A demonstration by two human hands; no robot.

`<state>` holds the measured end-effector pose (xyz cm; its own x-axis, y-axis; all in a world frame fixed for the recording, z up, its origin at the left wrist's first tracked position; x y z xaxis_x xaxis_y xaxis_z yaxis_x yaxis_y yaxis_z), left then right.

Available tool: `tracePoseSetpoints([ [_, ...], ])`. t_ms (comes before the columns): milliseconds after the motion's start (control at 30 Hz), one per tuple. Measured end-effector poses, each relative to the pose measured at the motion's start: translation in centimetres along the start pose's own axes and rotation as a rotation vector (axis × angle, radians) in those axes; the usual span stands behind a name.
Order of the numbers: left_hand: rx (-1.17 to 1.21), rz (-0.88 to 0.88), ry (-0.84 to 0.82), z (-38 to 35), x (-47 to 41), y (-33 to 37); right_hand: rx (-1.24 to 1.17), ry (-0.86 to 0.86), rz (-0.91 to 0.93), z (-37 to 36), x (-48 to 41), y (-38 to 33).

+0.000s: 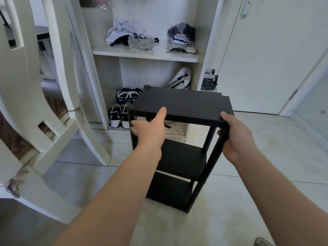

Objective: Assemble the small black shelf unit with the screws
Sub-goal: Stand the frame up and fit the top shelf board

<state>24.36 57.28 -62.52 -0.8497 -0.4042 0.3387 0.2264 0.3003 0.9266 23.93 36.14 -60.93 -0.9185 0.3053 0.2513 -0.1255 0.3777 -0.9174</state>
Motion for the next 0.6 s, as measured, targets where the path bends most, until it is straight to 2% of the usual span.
tracePoseSetpoints([
  [100, -0.013, -0.060, -0.137, -1.6, 0.8, 0.5, 0.094, -0.115, -0.038, -0.7, 1.1, 0.9],
  [200, -0.019, 0.001, -0.139, -1.6, 0.3, 1.0, 0.260, -0.344, -0.117, -1.0, 2.2, 1.0],
  [300, 0.072, 0.038, -0.222, -0.6, -0.9, 1.9, 0.274, -0.434, -0.146, -1.0, 2.7, 0.5],
  [367, 0.124, 0.036, -0.250, 0.0, -1.1, 2.2, 0.263, -0.408, -0.153, -0.9, 2.6, 0.0],
  [467, 0.181, 0.010, -0.234, -0.1, -0.4, 1.9, 0.279, -0.242, -0.110, -0.7, 1.9, -0.4],
  [533, 0.128, 0.005, -0.258, -0.7, 0.7, 1.2, 0.250, -0.149, -0.065, -0.9, 1.5, -0.3],
  [600, 0.005, 0.028, -0.353, -1.7, 2.2, 0.4, 0.177, -0.117, -0.053, -1.4, 1.3, 0.0],
])
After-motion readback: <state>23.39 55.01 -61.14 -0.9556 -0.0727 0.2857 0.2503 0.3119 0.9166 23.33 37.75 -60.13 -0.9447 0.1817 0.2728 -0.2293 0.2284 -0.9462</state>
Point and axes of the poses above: each hand's wrist, its own x-axis away from the middle knuckle, its own z-axis out of the back of the hand, y = z × x, the point moved 3 cm from there along -x, towards the middle knuckle, and after that the axes turned 1 degree about y, right-handed, at the moved point
